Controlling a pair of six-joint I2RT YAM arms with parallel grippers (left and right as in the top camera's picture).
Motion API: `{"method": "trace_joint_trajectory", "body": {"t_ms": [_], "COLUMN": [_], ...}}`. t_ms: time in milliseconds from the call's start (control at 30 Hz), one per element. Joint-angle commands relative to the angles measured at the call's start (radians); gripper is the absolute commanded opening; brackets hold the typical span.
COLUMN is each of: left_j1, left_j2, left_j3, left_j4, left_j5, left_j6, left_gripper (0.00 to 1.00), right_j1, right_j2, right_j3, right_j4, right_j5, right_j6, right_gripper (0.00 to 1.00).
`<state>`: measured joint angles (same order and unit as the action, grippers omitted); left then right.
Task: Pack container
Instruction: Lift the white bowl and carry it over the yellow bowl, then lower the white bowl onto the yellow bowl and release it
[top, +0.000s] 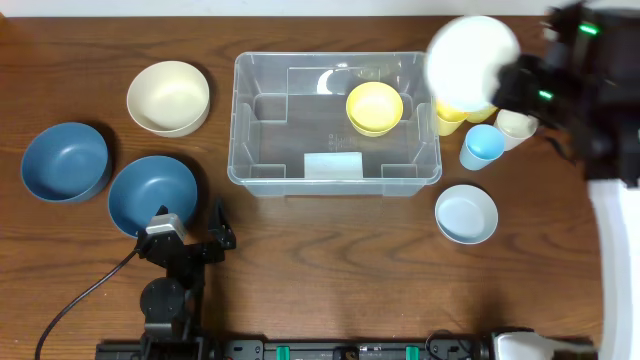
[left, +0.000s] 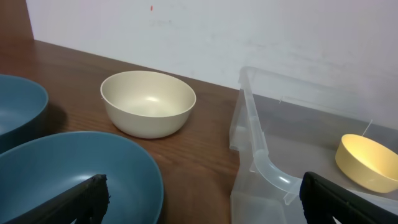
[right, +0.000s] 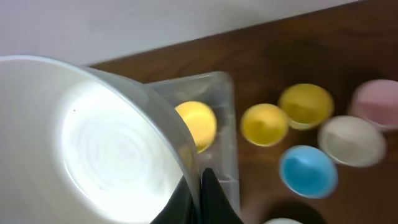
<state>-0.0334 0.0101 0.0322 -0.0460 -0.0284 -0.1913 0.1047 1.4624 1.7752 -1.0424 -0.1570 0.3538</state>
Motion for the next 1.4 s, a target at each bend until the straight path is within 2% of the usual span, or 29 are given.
{"method": "trace_joint_trajectory", "body": {"t_ms": [0,200,467,800,1200,1233,1300,1367], "left_j1": [0.004,0.004,0.004,0.004,0.004,0.004,0.004,0.004], "left_j2": [-0.006,-0.006,-0.006,-0.006,-0.006,-0.006,-0.006,-0.006], "left_j3": [-0.028,-0.028,-0.028,-0.028,-0.028,-0.028,-0.028,-0.028], "left_j4": [-0.025,-0.025,-0.025,-0.025,-0.025,-0.025,-0.025,-0.025], "left_j5": [-0.002,-0.002,-0.002,-0.002,-0.002,-0.002,-0.002,-0.002], "left_j6": [-0.009,-0.009,-0.009,-0.009,-0.009,-0.009,-0.009,-0.009], "left_gripper": [0.98,0.98,0.98,0.98,0.98,0.98,0.98,0.98], "right_j1": [0.087,0.169,0.196,0.197,0.198,0.198,0.198,0.198], "right_j2": [0.097,0.271,0.439,0.575,0.655,0.664,0.673,0.673], "right_j3": [0.025,0.025,0.025,0.025,0.024,0.024,0.024,0.024], "right_j4": [0.029,0.093,0.164,0.206,0.251,0.259,0.263,0.262], "right_j5": [0.091,0.138,0.185,0.194,0.189,0.184,0.183,0.183], "right_j6": [-0.002,-0.035,-0.037,-0.037,-0.033,-0.033,-0.033,-0.033], "right_gripper": [0.01,0.01,0.01,0.01,0.01,0.06,0.26,0.39]}}
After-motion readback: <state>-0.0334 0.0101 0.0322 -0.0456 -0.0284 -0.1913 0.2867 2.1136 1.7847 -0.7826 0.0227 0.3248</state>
